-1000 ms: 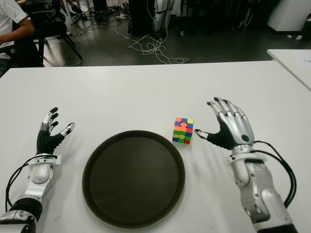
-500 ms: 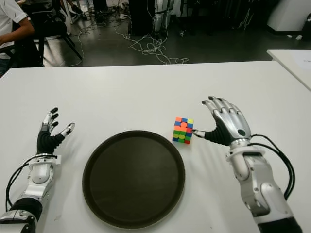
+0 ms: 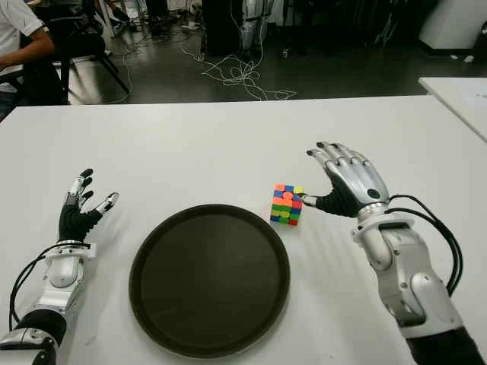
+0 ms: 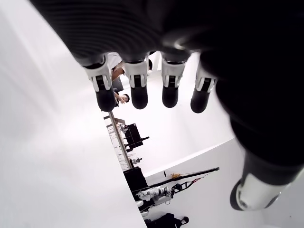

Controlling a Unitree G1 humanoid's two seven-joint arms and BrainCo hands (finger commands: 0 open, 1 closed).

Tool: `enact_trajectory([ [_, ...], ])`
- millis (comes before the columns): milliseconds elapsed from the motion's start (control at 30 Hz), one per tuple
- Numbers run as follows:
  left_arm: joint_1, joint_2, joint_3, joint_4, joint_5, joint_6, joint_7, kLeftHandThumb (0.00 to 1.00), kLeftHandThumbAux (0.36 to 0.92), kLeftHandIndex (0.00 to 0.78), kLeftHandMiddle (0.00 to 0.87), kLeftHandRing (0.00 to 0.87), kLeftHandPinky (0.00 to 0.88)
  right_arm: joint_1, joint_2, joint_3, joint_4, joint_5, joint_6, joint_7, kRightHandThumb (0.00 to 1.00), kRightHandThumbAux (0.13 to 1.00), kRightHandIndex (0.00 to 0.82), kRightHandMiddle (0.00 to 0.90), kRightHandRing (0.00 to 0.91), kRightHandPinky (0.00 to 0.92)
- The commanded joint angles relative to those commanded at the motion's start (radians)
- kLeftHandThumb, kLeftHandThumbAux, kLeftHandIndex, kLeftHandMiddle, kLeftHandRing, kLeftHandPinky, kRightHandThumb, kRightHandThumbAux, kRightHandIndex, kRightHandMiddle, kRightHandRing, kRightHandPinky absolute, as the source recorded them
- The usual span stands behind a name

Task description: Pick up the Rubik's Cube and put it in the plate

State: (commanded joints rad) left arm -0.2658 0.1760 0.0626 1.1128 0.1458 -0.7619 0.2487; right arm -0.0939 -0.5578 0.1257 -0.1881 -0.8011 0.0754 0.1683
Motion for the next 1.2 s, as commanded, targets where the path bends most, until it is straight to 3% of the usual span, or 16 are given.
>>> enact_trajectory([
  [467,-0.002,-0.011,-0.001,0.0,-0.004,0.004,0.002,0.268,0.687,0.029,0.048,0.029,0.016,-0.043,-0.006,-0.001,0.026,0.078,-0.022,0.091,0.281,0.524,0.0,0.008,0.082,0.159],
  [900,0.004,-0.013,-0.002,-0.01,-0.012,-0.005,-0.008,0.303,0.679,0.036,0.058,0.027,0.002,-0.075,-0.003,0.009,0.041,0.106,-0.014,0.152,0.295,0.517,0.0,0.0,0.04,0.088],
  [1200,0.005,-0.014,-0.004,-0.011,-0.01,-0.016,-0.005,0.291,0.657,0.036,0.064,0.032,0.007,-0.103,-0.008,0.026,0.018,0.108,0.035,0.236,0.317,0.512,0.0,0.0,0.025,0.077],
])
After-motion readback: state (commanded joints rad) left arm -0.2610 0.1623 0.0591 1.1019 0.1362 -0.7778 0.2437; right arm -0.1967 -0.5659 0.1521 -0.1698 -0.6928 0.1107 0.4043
